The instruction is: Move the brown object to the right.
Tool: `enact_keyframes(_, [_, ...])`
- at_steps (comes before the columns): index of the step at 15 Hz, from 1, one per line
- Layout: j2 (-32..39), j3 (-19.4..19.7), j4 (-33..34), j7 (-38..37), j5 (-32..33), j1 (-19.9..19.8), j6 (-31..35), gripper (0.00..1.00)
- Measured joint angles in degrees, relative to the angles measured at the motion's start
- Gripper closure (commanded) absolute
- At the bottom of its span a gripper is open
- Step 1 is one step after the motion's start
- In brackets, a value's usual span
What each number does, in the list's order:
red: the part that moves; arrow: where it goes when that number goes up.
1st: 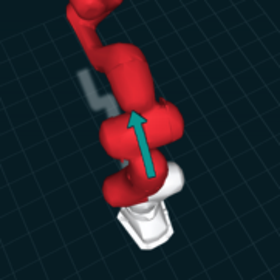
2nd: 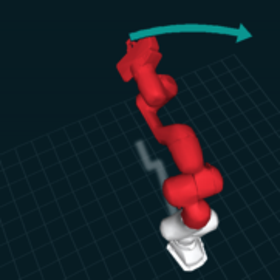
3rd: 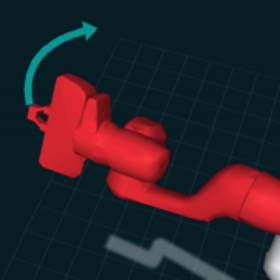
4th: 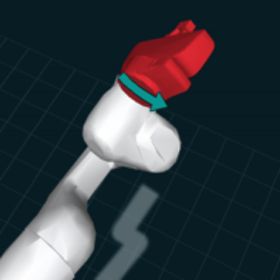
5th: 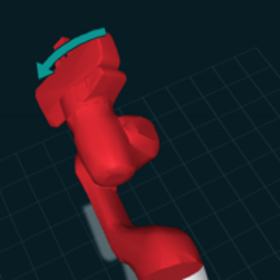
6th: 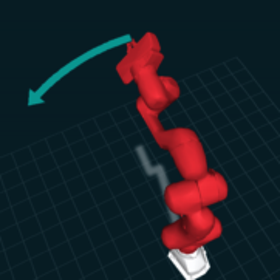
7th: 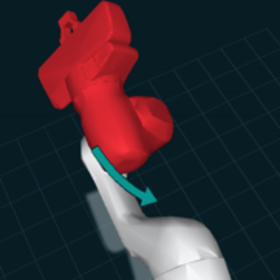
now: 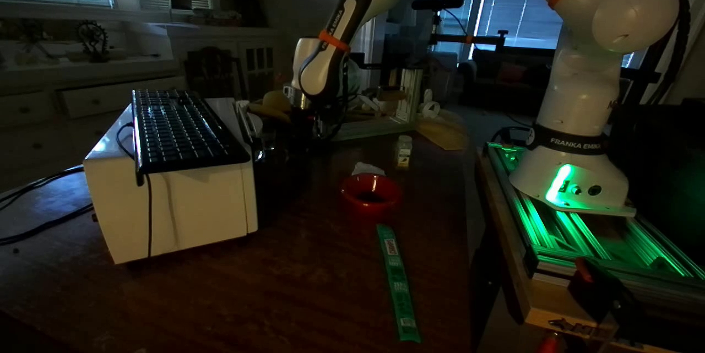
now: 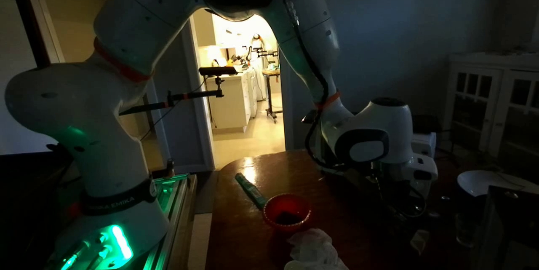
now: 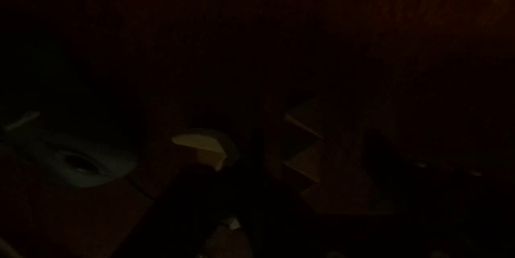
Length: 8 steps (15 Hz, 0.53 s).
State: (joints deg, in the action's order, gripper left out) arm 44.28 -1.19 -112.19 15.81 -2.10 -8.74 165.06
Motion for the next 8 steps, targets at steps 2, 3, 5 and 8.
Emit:
enact_keyframes(2, [0.60, -0.13, 0.55, -0.03, 0.00, -0.04, 0.00, 0.41])
enact_keyframes(3, [0.84, -0.24, 0.76, -0.03, 0.00, -0.09, 0.00, 0.43])
enact_keyframes(5, [1.35, -0.52, 1.23, -0.03, 0.00, -0.28, 0.00, 0.67])
enact_keyframes(8, [1.68, -0.83, 1.60, -0.04, 0.00, -0.46, 0.00, 0.92])
